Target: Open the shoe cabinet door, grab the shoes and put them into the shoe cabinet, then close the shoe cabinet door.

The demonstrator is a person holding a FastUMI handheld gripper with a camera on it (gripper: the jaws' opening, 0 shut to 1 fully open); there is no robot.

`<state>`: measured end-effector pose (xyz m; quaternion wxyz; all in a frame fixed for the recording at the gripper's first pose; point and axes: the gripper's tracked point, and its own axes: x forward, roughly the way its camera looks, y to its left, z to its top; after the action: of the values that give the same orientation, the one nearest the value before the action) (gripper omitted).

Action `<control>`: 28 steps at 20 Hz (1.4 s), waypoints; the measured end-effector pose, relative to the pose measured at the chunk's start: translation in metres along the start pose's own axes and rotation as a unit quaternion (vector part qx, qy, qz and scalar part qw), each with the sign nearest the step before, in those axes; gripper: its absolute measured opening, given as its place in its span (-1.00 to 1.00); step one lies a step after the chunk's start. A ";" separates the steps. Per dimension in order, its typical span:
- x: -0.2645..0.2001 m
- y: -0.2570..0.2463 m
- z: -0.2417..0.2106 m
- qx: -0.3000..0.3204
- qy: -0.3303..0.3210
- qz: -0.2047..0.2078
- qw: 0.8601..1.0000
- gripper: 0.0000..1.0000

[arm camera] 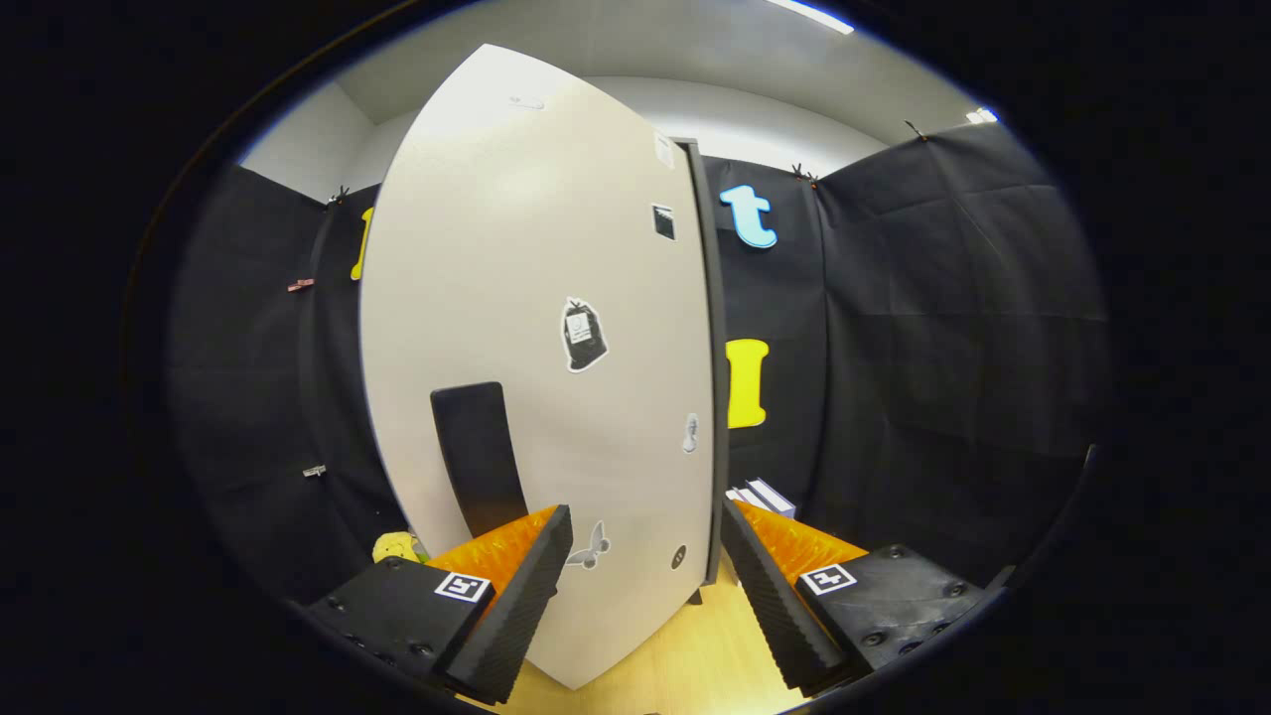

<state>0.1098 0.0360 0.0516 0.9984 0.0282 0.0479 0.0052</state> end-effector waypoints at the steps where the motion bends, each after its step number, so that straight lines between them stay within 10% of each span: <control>1: 0.003 0.014 -0.001 -0.001 0.001 0.011 1.000 0.94; 28: 0.004 0.055 -0.012 -0.046 -0.032 0.075 0.996 0.96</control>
<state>0.1119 0.0921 0.0423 0.9965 -0.0143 0.0137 0.0818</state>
